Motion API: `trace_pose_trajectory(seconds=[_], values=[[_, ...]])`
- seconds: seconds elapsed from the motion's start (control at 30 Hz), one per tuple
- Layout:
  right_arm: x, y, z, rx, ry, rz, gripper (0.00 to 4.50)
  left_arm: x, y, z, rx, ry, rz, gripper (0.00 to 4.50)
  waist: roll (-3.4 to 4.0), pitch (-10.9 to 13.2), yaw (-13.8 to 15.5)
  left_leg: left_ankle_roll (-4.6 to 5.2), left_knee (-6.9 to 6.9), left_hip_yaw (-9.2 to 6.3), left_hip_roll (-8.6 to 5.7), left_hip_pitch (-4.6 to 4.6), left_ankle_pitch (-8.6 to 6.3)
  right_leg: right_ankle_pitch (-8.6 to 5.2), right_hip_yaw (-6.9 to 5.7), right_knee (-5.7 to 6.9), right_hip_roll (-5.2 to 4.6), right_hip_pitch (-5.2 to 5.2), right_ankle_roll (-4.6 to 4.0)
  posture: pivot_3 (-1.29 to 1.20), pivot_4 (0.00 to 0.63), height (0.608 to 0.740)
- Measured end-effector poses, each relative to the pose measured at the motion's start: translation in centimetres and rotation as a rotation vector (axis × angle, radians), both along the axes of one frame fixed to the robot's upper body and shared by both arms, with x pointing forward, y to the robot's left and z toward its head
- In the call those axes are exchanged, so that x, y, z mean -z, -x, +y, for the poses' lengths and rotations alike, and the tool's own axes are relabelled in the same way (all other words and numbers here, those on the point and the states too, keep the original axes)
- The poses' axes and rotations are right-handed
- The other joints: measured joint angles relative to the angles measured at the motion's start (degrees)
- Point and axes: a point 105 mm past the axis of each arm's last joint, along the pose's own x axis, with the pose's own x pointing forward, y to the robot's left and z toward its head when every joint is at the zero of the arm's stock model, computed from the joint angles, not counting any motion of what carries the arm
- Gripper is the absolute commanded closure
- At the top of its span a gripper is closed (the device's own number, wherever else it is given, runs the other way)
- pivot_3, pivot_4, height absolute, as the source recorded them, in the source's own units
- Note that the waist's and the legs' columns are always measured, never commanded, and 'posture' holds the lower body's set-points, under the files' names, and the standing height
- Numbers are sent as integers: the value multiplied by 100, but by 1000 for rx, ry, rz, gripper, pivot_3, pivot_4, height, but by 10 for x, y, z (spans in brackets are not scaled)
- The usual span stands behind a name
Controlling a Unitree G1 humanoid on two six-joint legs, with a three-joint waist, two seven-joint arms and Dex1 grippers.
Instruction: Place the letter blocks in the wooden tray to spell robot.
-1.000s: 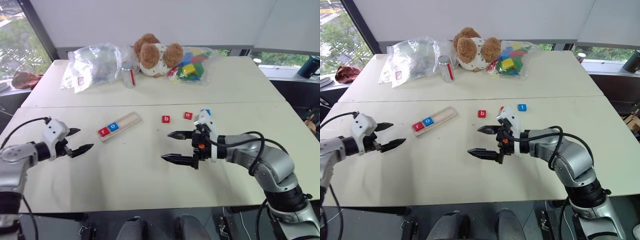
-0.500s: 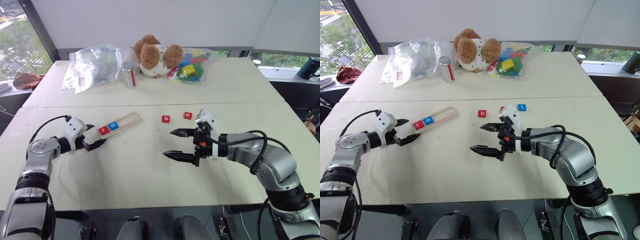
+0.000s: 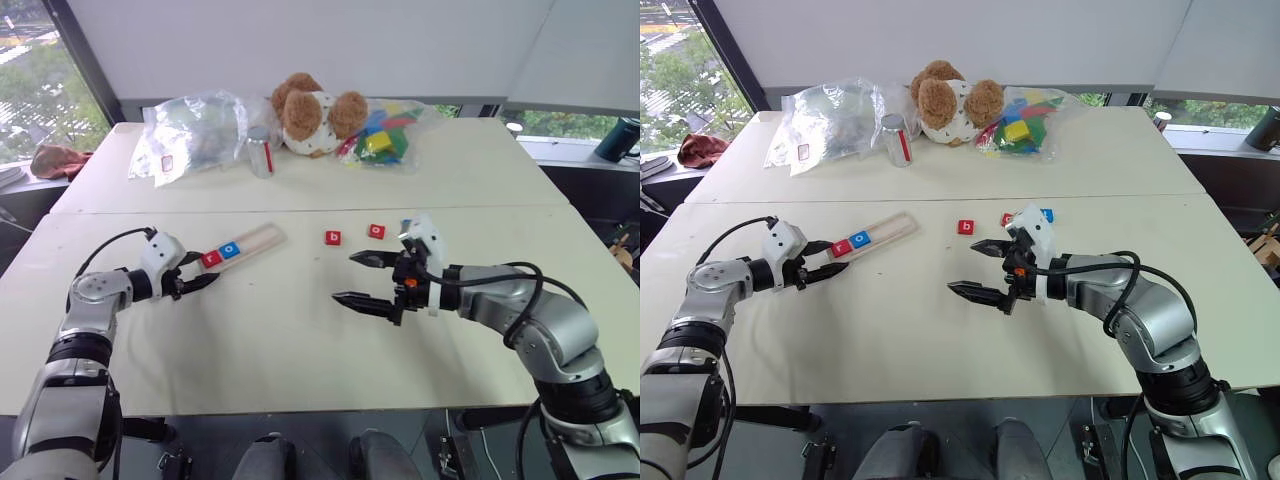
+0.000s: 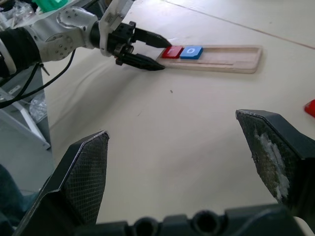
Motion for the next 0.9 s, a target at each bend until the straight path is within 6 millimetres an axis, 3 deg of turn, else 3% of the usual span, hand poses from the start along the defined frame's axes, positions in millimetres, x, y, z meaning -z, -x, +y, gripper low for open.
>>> trace_pose_trajectory(seconds=[0.2,0.47,0.63,0.77,0.9], values=[[2,-2,-4,17,3,-3,0,-2,0,-5,40,-2,14,2068,0,0,22,0,0,-1,0,0,0,0,-2,0,0,0,0,0,150,740],[11,-6,-20,62,39,1,0,-4,18,-52,387,-71,58,2068,0,0,92,2,-2,-1,0,-7,-1,0,-2,-7,0,-6,0,0,150,740],[33,11,-65,71,218,54,0,-4,23,-74,530,-125,57,2068,2,1,116,11,2,3,-3,-11,-6,0,-2,-18,-1,1,0,0,150,740],[27,13,-82,97,241,39,0,-1,21,-94,598,-127,46,2068,1,1,102,11,4,3,-2,-3,-6,0,-3,-15,3,7,0,0,150,740],[26,10,-88,146,218,36,0,1,19,-98,616,-135,35,2068,1,1,97,11,4,3,-2,-1,-6,0,-3,-11,5,7,0,0,150,740]])
